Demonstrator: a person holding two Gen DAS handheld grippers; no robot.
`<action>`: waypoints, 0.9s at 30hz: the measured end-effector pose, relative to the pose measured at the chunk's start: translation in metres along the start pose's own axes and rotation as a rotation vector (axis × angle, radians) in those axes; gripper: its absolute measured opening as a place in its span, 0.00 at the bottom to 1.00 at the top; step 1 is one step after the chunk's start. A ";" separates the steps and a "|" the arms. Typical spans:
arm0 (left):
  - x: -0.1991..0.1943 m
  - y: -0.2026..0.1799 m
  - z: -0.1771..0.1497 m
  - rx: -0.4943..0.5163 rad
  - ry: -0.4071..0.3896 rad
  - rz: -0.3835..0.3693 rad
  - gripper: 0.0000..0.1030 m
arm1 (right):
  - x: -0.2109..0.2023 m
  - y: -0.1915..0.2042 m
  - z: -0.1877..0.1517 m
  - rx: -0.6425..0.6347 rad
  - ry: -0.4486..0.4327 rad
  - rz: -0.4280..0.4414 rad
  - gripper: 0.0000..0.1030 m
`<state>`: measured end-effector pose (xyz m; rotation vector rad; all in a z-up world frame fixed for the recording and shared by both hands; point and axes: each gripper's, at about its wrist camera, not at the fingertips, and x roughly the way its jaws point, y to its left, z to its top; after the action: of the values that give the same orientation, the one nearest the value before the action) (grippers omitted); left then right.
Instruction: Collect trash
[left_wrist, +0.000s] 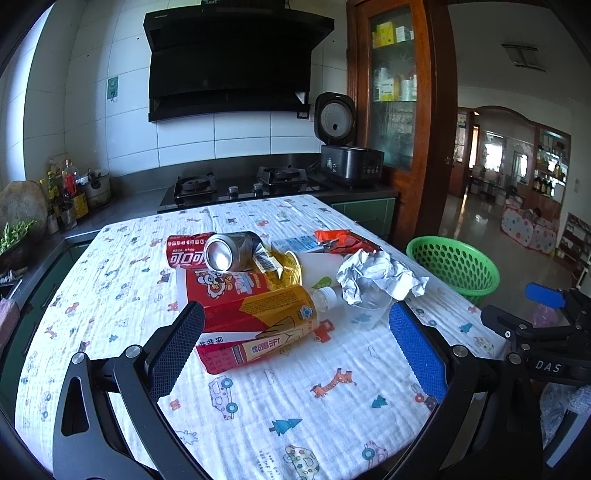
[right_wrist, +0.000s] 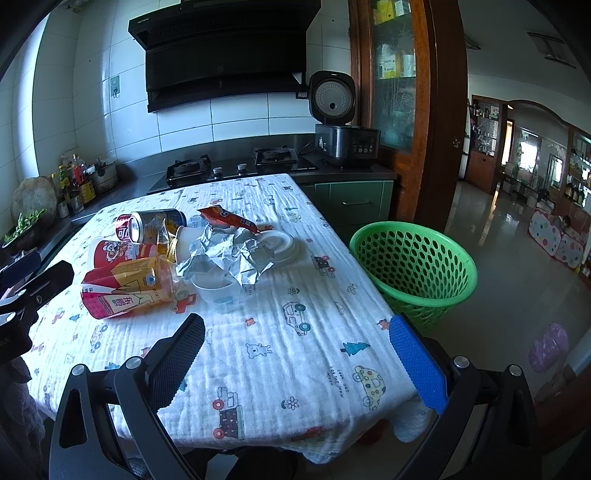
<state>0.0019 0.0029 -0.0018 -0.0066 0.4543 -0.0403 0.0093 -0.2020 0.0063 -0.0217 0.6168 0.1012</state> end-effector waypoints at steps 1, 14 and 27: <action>-0.001 0.000 0.000 0.002 -0.004 0.002 0.95 | 0.000 0.000 0.000 0.000 0.000 0.000 0.94; -0.001 0.006 0.002 -0.007 -0.011 0.019 0.95 | -0.001 -0.002 0.000 0.000 -0.008 -0.002 0.94; -0.004 0.010 0.004 -0.016 -0.018 0.028 0.95 | -0.004 -0.004 0.002 0.003 -0.021 -0.003 0.94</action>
<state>0.0005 0.0135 0.0030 -0.0167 0.4369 -0.0086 0.0073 -0.2059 0.0099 -0.0187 0.5959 0.0980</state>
